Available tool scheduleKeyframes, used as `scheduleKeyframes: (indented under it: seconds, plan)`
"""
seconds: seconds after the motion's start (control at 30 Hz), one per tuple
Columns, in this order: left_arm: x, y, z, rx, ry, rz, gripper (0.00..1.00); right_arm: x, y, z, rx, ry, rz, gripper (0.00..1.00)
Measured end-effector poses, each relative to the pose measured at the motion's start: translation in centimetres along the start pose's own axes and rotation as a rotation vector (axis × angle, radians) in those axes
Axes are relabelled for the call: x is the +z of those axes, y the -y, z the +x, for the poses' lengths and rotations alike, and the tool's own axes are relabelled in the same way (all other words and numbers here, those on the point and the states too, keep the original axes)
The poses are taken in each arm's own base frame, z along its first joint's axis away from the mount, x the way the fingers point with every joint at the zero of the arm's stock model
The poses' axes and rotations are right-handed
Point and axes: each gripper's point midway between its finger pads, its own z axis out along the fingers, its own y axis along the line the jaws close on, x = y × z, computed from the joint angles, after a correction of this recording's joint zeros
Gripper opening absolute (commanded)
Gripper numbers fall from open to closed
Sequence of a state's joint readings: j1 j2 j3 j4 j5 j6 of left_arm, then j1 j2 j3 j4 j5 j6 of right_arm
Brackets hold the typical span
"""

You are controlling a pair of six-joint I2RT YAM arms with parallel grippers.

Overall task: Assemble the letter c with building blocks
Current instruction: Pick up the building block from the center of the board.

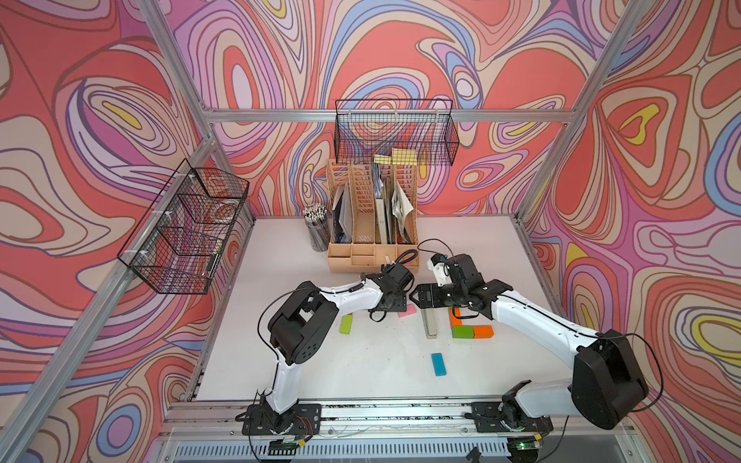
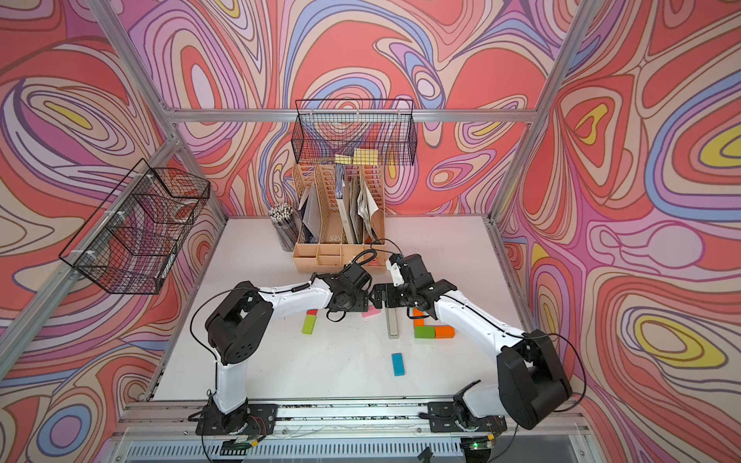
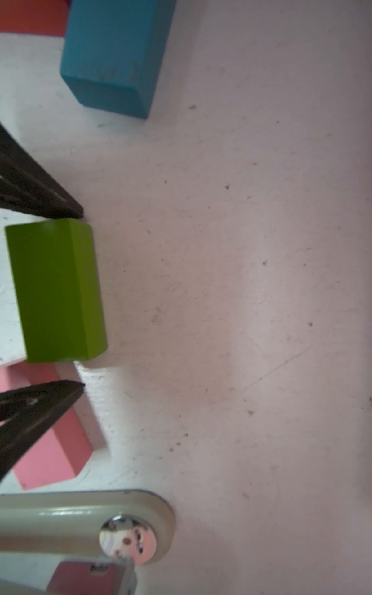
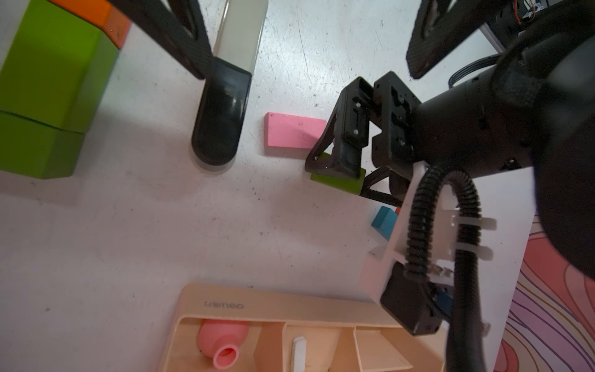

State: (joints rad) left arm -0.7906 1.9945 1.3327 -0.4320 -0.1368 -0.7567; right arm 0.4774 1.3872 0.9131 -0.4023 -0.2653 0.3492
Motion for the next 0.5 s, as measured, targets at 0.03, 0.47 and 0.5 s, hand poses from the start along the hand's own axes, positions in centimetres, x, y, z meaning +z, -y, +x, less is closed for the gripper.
scheduleKeyframes:
  seconds: [0.03, 0.47, 0.5]
  plan:
    - [0.04, 0.03, -0.04, 0.001, 0.000, -0.001, 0.76, 0.02, 0.01, 0.00, 0.000, 0.001, 0.000, 0.98]
    - [-0.12, -0.51, 0.19, 0.016, -0.002, -0.025, 0.62, 0.15, 0.13, 0.27, -0.007, -0.004, 0.001, 0.98]
    - [-0.28, -0.81, 0.48, 0.018, -0.005, -0.027, 0.62, 0.16, 0.10, 0.29, -0.007, -0.004, -0.001, 0.98]
